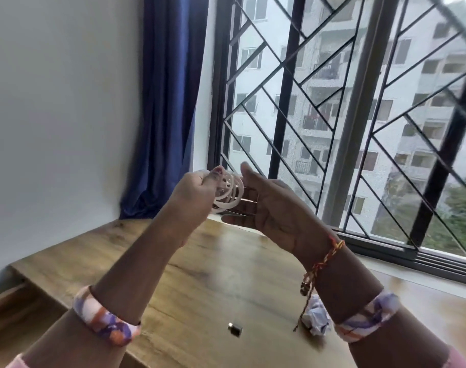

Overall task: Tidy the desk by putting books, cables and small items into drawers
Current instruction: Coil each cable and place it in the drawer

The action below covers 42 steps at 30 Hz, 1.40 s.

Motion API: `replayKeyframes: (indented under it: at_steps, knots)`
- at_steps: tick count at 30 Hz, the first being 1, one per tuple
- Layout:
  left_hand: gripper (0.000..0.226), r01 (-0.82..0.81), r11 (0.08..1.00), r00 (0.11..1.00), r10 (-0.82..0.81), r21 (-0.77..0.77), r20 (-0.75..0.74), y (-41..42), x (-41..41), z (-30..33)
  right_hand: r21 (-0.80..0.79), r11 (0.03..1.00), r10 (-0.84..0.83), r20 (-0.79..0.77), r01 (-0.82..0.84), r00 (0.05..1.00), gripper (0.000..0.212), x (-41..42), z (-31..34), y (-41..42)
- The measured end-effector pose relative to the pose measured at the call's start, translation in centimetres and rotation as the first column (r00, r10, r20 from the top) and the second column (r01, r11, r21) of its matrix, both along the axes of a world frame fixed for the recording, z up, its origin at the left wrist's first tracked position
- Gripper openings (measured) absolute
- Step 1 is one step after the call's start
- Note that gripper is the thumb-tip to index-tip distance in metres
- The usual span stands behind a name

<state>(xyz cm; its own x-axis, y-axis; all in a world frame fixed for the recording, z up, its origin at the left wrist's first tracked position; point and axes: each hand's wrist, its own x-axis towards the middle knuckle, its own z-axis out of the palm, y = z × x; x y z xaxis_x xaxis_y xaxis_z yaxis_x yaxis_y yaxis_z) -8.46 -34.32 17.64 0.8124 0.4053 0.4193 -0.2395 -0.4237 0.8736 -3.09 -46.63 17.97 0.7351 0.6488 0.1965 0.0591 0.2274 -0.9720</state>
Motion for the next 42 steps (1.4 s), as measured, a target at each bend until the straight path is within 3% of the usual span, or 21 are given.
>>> replayKeyframes:
  at_steps: [1,3,7,12,18,22,25,28,31,33,35,37,39,42]
  knots:
    - [0.036,-0.086,0.99,0.996,0.083,0.116,0.033,-0.5,-0.1,-0.3,0.004,1.0,-0.026,0.047,0.025,0.999,0.038,-0.4,-0.2,-0.4]
    - [0.036,-0.134,0.972,0.99,0.125,0.193,0.059,-1.5,-0.6,-0.7,0.028,0.998,-0.055,0.114,0.053,0.992,0.03,-1.4,-0.7,-1.3]
    - [0.031,0.069,0.997,0.997,-0.066,-0.047,0.048,-4.0,-3.6,-1.8,0.076,0.994,-0.089,0.132,0.079,0.987,0.028,-4.8,-2.4,-4.3]
    - [0.027,0.174,0.98,0.984,-0.17,-0.098,0.049,-8.2,-8.0,-3.1,0.125,0.982,-0.153,0.074,0.143,0.985,0.037,-10.3,-4.3,-8.3]
    - [0.032,0.127,0.949,0.982,-0.162,0.29,0.1,-10.6,-11.7,-3.5,0.109,0.961,-0.256,0.017,0.252,0.967,0.027,-14.7,-4.9,-11.6]
    - [0.032,0.188,0.887,0.965,-0.247,0.421,0.088,-12.3,-12.9,-3.4,-0.015,0.897,-0.417,0.309,0.442,0.855,0.007,-17.5,-4.0,-14.3]
    - [0.04,0.472,0.853,0.87,-0.491,0.223,0.035,-13.9,-13.5,-3.5,-0.066,0.818,-0.485,0.456,0.572,0.746,0.011,-18.5,-3.6,-16.0]
    - [0.028,0.681,0.718,0.726,-0.688,-0.143,0.007,-15.7,-14.2,-3.2,-0.092,0.838,-0.455,0.427,0.538,0.782,0.012,-19.6,-3.2,-18.2]
    - [0.041,0.716,0.493,0.571,-0.821,-0.495,0.008,-17.4,-14.1,-3.0,-0.057,0.875,-0.44,0.32,0.48,0.839,0.016,-20.5,-2.9,-20.3]
    - [0.043,0.657,0.438,0.554,-0.832,-0.614,0.0,-18.5,-13.9,-2.7,-0.019,0.852,-0.485,0.347,0.523,0.803,0.037,-20.2,-2.9,-21.0]
    - [0.042,0.631,0.501,0.606,-0.795,-0.592,-0.028,-19.3,-13.3,-2.5,-0.012,0.8,-0.508,0.518,0.599,0.688,0.044,-19.9,-3.1,-21.1]
    - [0.043,0.603,0.644,0.706,-0.706,-0.47,-0.061,-20.0,-12.5,-2.4,0.01,0.783,-0.507,0.59,0.623,0.628,0.031,-19.5,-3.3,-21.0]
    - [0.046,0.567,0.74,0.769,-0.633,-0.361,-0.089,-20.3,-11.9,-2.6,0.071,0.777,-0.557,0.542,0.626,0.63,0.016,-19.0,-3.4,-21.0]
    - [0.051,0.607,0.746,0.761,-0.645,-0.274,-0.069,-20.8,-11.1,-3.0,0.136,0.764,-0.616,0.443,0.63,0.651,0.009,-17.3,-3.9,-20.7]
